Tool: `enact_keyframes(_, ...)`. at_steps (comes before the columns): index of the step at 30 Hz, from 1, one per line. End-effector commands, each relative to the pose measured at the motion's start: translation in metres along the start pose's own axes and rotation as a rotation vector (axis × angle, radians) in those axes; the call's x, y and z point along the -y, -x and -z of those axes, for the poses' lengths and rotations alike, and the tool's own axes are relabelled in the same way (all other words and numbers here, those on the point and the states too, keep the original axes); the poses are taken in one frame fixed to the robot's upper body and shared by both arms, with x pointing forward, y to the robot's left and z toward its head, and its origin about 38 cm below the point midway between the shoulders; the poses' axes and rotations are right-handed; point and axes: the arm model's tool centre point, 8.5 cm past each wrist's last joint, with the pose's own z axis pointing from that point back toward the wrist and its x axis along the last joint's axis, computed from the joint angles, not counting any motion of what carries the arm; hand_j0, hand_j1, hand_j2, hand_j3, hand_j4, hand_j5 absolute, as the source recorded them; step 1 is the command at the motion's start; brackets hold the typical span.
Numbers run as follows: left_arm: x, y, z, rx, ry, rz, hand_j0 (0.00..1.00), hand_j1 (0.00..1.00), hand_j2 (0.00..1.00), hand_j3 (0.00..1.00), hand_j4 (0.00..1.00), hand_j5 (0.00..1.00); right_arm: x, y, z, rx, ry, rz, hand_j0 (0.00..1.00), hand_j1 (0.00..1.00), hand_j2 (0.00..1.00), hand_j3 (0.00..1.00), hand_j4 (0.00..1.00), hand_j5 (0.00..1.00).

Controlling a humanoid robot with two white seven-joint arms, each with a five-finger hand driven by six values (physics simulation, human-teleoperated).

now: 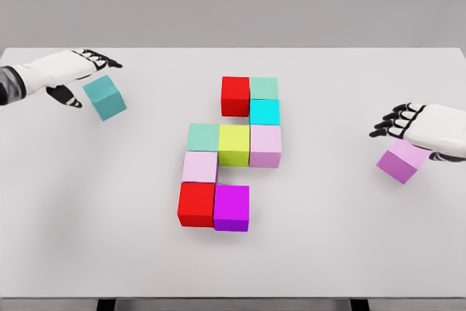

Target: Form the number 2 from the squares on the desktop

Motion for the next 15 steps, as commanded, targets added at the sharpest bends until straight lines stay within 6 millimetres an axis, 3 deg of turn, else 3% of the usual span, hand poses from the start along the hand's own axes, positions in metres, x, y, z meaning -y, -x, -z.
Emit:
enact_keyframes(1,0.007,-0.002,0.004,0.006,0.021,-0.008,1.0,1.0,1.0,1.0,1.0,1.0,-0.005,0.001,-0.002,0.006,-0.037,-0.001,0.95,0.95,0.95,0.95,0.95,0.95)
enact_keyframes(7,0.006,-0.002,0.006,0.004,0.031,0.002,1.0,1.0,1.0,1.0,1.0,1.0,0.0,0.011,-0.017,-0.021,-0.07,-0.029,0.95,0.95,0.95,0.95,0.95,0.95)
enact_keyframes(15,0.009,-0.004,0.02,-0.007,0.053,0.01,1.0,1.0,1.0,1.0,1.0,1.0,-0.002,0.008,-0.001,0.021,-0.112,-0.042,0.95,0.95,0.95,0.95,0.95,0.95)
